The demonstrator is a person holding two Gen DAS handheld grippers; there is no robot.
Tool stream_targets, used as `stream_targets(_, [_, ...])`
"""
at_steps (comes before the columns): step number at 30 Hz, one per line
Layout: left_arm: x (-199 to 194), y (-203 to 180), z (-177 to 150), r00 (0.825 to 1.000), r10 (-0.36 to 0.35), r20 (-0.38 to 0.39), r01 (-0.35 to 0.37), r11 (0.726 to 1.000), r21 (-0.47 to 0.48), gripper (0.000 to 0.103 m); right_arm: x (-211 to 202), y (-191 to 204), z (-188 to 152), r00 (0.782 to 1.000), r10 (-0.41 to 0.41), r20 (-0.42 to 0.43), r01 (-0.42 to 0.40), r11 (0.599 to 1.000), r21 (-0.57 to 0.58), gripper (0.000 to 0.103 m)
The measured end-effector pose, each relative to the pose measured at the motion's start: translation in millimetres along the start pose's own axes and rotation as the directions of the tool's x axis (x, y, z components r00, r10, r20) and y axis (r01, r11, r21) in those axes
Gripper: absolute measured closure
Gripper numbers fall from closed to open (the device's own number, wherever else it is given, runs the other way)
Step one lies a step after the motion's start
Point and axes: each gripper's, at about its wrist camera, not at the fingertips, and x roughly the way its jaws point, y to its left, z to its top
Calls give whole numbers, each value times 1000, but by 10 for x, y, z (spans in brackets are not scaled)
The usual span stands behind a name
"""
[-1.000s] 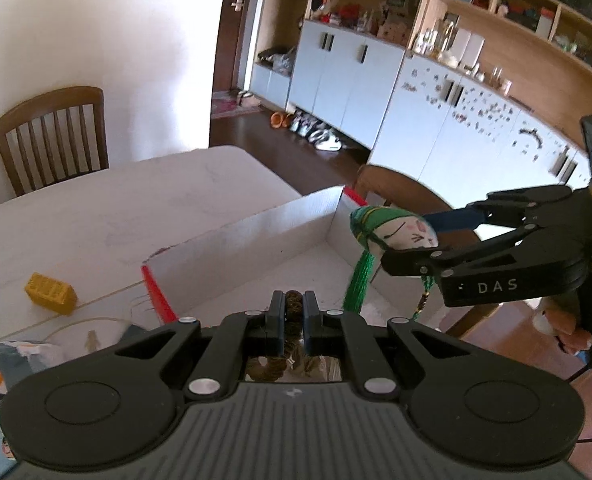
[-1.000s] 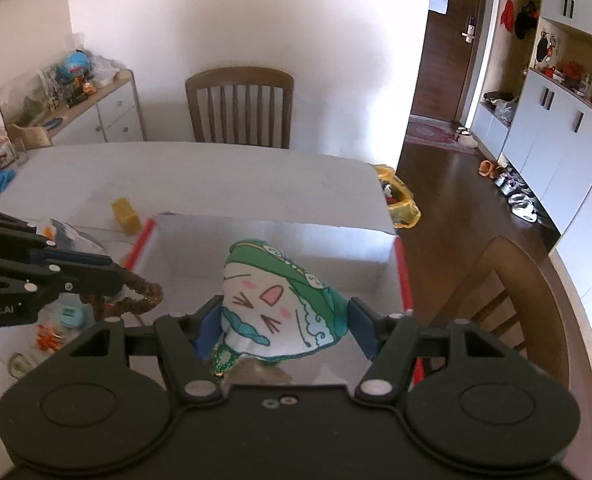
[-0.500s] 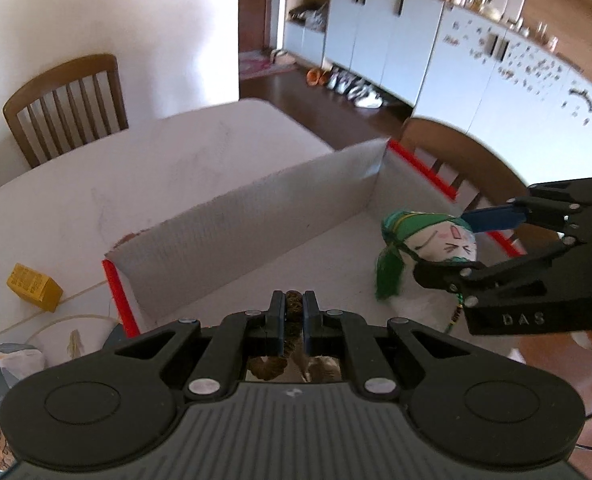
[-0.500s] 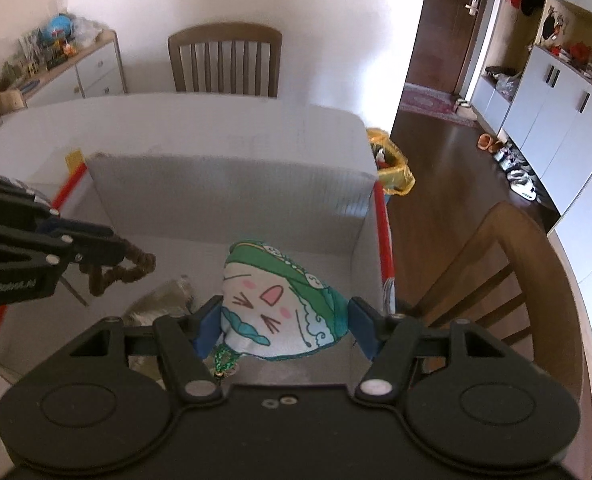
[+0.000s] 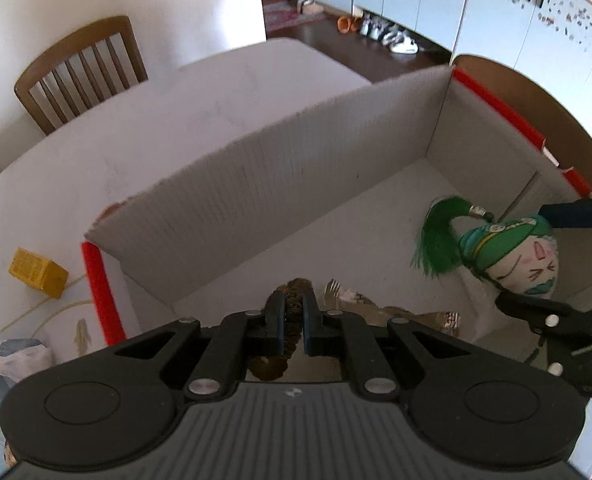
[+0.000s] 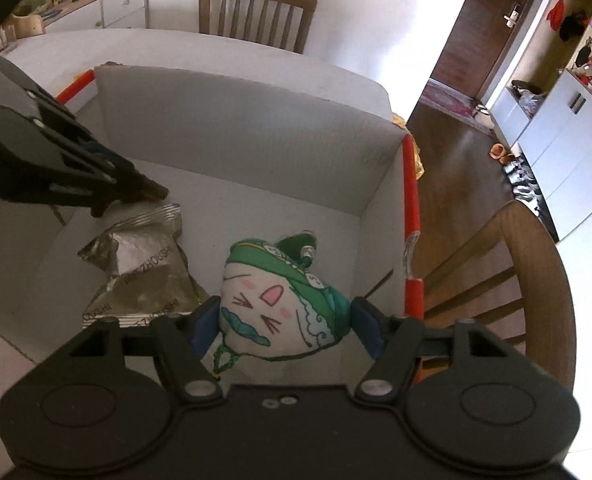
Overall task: Organize objects
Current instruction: 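Carry the bracelet and cat-face pouch into the shoebox and open both grippers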
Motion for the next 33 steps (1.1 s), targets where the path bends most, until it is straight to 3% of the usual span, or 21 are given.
stream_targets(6, [104,23,18,999,-15,-42,14,1000,-15,95,-21,-44,0,1000,20,11,-21,999,28,33])
stream_targets(15, [26,52,6,998,-48,-27,47,998,-41,95,-145,-195,5,998,49,38,-52,995,82,27])
stream_targets(24, [-315,85,-96,993,-106,55,110,991,-73,95,-462,-210,1,993,65,96,-78,988,136,25])
stream_targets(33, [-778,177,-281,975,-160,153,176,980,-96,95,-822,-75,25,983,83,165,-110,980,165,24])
